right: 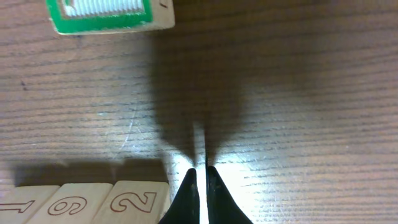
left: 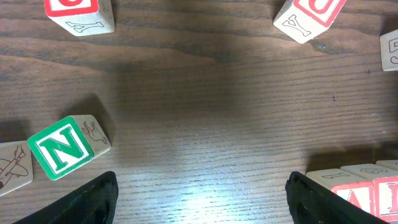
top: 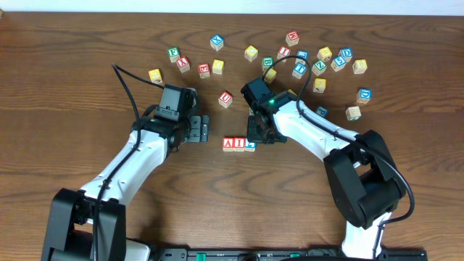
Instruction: Spell out AI2
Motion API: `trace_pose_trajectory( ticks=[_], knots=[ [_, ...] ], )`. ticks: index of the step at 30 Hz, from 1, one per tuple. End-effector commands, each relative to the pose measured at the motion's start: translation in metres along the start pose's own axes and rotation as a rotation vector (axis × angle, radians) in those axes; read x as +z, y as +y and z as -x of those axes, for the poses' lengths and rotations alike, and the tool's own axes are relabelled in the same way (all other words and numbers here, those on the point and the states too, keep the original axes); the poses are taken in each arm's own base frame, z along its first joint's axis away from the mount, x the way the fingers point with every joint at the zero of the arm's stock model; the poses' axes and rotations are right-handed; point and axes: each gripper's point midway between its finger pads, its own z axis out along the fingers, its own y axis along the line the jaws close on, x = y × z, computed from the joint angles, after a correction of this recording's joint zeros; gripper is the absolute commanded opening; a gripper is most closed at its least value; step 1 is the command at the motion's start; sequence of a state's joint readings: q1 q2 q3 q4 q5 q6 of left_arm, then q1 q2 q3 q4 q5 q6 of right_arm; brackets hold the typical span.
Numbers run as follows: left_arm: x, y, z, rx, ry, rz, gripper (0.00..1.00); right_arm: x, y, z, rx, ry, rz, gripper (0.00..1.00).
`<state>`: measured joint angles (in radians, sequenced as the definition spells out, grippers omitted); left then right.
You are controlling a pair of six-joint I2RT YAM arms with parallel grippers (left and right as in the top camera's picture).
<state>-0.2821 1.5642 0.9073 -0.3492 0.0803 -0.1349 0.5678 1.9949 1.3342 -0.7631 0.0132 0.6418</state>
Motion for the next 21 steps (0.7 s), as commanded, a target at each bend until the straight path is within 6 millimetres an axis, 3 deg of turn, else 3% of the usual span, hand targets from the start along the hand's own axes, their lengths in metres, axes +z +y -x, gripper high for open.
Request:
trace_pose_trajectory(
  ticks=[1, 21],
  knots=[
    [-0.0057, -0.001, 0.0053, -0.011, -0.018, -0.008, 0.85, -0.0015, 0.0116, 0.0016, -0.047, -0.009, 0.021, 0.01],
    [-0.0057, -0.001, 0.0053, -0.011, -0.018, -0.008, 0.85, -0.0018, 0.0199, 0.0009, -0.086, -0.009, 0.054, 0.01]
  ],
)
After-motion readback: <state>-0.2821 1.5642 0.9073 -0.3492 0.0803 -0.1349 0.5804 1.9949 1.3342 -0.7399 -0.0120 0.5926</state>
